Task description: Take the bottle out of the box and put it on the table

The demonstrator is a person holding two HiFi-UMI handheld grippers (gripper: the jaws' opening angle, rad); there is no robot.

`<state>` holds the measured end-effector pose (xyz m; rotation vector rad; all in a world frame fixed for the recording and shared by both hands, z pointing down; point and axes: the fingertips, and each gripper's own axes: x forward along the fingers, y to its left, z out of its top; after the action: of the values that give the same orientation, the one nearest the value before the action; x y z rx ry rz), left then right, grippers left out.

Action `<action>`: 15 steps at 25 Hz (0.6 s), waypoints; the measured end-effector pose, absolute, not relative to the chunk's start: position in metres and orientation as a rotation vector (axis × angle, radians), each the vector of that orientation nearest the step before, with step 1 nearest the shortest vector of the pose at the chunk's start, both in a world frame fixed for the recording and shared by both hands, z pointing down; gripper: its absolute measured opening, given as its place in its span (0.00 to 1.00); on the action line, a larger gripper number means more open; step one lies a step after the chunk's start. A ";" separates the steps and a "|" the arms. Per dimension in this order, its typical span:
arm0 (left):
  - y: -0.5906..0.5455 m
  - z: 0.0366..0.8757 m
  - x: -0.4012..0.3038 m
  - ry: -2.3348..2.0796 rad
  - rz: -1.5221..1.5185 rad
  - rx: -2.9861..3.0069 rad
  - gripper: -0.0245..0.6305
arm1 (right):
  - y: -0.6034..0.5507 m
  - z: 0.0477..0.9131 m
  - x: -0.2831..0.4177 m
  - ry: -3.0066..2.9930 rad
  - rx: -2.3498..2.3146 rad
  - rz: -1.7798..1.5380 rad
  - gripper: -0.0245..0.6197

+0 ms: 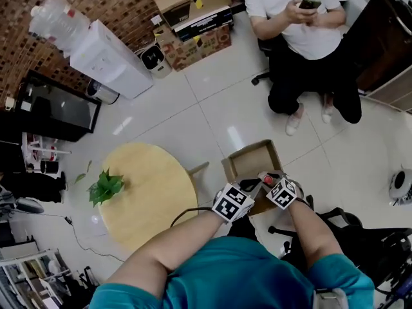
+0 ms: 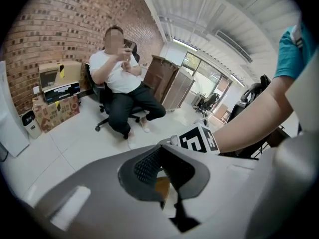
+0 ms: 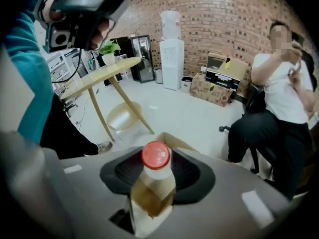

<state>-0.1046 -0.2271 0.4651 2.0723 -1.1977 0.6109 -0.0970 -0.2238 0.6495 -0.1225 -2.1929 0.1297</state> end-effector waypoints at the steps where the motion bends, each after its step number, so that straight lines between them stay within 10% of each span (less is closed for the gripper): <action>1: -0.226 0.448 -0.108 -1.224 0.595 2.069 0.04 | -0.224 0.630 -0.098 -2.203 -0.144 0.123 0.29; 15: -0.199 0.178 -0.148 -1.565 0.313 2.146 0.04 | -0.212 0.286 -0.100 -2.263 -0.507 -0.004 0.29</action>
<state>-0.1477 -0.1987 0.1784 2.1461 -1.5654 0.3134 -0.1004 -0.2117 0.2859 -0.5071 -2.2632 -0.0044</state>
